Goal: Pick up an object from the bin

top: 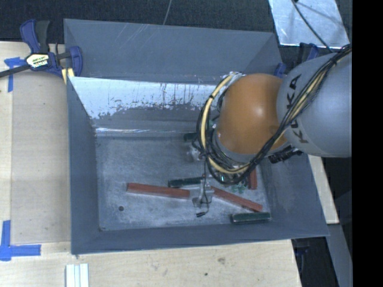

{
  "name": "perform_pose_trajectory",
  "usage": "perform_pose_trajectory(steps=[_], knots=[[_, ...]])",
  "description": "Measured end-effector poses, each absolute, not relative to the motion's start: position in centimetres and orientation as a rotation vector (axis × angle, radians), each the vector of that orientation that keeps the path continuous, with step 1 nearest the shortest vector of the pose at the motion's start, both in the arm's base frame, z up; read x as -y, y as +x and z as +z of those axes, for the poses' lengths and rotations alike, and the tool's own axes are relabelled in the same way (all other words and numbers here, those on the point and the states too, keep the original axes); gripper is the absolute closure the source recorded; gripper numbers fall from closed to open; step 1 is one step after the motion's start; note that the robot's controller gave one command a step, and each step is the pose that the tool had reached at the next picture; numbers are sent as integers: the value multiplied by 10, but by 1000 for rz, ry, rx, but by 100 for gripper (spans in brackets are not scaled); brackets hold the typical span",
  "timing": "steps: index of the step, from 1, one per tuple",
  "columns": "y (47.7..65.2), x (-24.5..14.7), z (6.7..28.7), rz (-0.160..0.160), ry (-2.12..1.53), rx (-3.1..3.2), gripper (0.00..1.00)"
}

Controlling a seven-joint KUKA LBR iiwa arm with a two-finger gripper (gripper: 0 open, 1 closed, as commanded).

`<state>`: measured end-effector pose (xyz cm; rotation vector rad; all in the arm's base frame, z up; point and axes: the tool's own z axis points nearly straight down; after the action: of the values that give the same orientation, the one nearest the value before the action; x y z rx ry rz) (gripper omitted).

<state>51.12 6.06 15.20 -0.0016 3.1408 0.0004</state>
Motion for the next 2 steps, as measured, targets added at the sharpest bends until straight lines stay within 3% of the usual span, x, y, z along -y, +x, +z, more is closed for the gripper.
perform_pose_trajectory(steps=[1, 2], knots=[[512, -61, 153, 1, -1, -3139, 0], [517, -52, 146, 0, -233, -3130, 0]])
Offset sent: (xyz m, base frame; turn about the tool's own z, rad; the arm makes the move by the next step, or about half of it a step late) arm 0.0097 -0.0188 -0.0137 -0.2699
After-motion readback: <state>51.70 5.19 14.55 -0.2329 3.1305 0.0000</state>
